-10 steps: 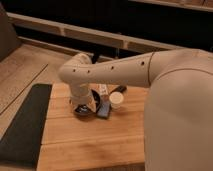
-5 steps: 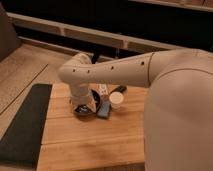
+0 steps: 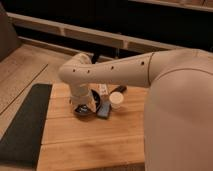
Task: Push the eraser across the table
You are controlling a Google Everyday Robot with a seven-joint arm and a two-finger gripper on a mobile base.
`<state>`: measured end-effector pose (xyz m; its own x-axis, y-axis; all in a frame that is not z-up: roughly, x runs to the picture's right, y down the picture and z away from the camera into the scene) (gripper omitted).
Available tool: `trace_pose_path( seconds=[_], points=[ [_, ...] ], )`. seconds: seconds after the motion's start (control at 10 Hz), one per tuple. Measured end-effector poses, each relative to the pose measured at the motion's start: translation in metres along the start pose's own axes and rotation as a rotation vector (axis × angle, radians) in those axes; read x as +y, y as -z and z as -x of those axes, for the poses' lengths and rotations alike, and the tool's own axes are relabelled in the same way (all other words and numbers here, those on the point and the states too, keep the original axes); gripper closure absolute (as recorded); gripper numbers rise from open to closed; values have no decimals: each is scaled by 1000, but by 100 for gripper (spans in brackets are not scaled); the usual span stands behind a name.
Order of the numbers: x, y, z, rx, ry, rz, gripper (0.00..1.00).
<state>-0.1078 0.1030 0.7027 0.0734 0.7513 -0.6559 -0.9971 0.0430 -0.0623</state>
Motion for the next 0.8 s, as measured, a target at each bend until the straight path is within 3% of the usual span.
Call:
trace_pose_path(
  seconds=[0.2, 0.3, 0.4, 0.5, 0.6, 0.7, 0.8],
  points=[
    [0, 0, 1, -3, 2, -3, 35],
    [0, 1, 8, -25, 1, 3, 35],
    [-2, 4, 20, -63, -4, 16, 35],
    [-11, 16, 44, -144, 5, 43, 35],
    [-19, 24, 57, -198, 13, 58, 35],
    [-35, 38, 70, -265, 4, 79, 35],
    [-53, 46, 76, -306, -20, 87, 35]
  ],
)
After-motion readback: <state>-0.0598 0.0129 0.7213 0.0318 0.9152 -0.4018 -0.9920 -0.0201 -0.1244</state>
